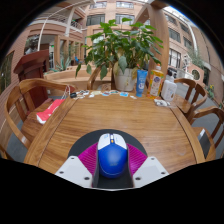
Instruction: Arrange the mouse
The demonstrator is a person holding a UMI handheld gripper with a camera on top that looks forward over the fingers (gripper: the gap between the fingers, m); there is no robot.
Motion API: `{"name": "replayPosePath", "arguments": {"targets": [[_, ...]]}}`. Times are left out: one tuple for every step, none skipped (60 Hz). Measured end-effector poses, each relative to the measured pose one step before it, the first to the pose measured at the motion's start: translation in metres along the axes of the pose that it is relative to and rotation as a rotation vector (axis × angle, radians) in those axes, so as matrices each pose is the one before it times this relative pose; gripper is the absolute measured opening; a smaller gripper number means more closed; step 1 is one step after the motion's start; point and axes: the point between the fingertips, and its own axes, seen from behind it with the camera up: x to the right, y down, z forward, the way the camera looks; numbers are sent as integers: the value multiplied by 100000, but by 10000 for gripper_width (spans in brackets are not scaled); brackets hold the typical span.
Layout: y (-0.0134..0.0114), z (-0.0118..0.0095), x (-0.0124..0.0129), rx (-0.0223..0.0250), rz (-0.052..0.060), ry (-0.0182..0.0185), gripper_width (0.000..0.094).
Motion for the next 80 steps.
{"name": "replayPosePath", "arguments": {"targets": [[375,158,-281,-961,52,-105,403],[353,171,-282,-962,-81,-256,413],[284,154,-256,-828,166,-288,422],[249,96,-232,-754,383,-404,436],[-108,426,108,-746,500,-740,442],[426,60,-288,-218,484,-567,448],[271,26,-250,-549,485,-509,457],[267,35,-153,-716,509,-318,467],[264,29,-125,-822,570,-154,476],[263,1,-71,-864,605,-74,488],[275,-6,-62,-791,625,-34,500],[23,260,-3,-1031,536,-119,517],[222,-163,-20,-521,532,139,536],[36,-197,44,89,510,322,551],[-58,-221,34,501,357,496,568],[-99,-252,15,623,116,410,597],[-92,-276,26,622,-42,506,639],[-295,-152,264,168,-228,299,687],[-44,-384,7,407,-180,466,732],[-114,-375,3,499,-110,266,779],[-161,-376,-1,654,-44,219,826],[-155,-416,-80,633,-60,11,867],[-154,-458,-18,544,13,188,861],[-317,-586,11,305,127,-64,845],[-123,-526,-7,597,250,265,842],[-174,-510,-31,709,235,204,847],[-141,-564,-101,689,126,314,853],[-240,-531,91,431,-61,-27,859],[-155,-545,-36,628,-57,93,864],[-192,-563,12,718,5,276,863],[-188,-543,-26,752,-111,251,860],[-173,-555,-35,753,-253,135,861],[-142,-501,-54,601,-352,73,858],[-153,-595,-123,376,-288,130,858],[-115,-497,-24,310,-327,114,859],[-106,-465,-15,319,-255,193,858],[-98,-452,0,323,-154,212,858],[-94,-448,-16,261,-84,118,857],[-75,-434,-45,224,-61,1,856],[8,-631,-206,270,-36,27,855],[-81,-392,-58,276,55,-67,856],[-65,-406,-45,172,144,41,855],[-23,-408,-36,95,108,116,853],[48,-418,5,14,70,149,857],[14,-409,-20,96,96,112,855],[-36,-429,-31,224,129,108,854],[31,-397,-20,392,7,137,855],[-51,-410,-17,127,-119,312,855],[43,-340,77,88,-223,377,854],[14,-311,69,164,-258,433,853],[-7,-308,33,279,-285,407,854],[1,-307,13,320,-345,326,855],[-15,-190,-37,221,-371,282,855],[35,-406,27,186,-521,356,854],[33,-272,0,106,-460,313,854],[66,-244,-17,116,-468,235,855],[64,-278,-36,102,-450,129,855],[73,-276,-13,97,-365,116,853],[39,40,-16,97,-282,139,855],[77,-370,52,159,-190,64,852],[41,-170,-3,128,-213,72,853],[23,-203,-34,104,-181,-58,855],[37,-181,-35,102,-141,-98,853],[35,-180,-41,121,-128,-134,850],[19,-184,-17,176,-164,-102,851],[48,67,-97,257,-186,50,853],[47,-142,74,151,-120,108,853],[37,-121,95,63,-46,151,854],[22,-80,4,39,59,167,853],[45,-63,78,-32,-171,190,852],[56,-52,28,17,-240,170,851],[32,-61,22,12,-211,22,855],[35,-52,0,46,-60,-82,853],[12,-25,-12,62,62,-141,853],[-10,-35,2,206,7,-122,853],[100,13,30,279,-135,-113,855],[-6,-52,63,57,-260,-115,855],[42,-49,29,-160,-203,-48,854],[41,-49,36,-308,-102,88,853],[2,34,-81,-289,105,97,855]]}}
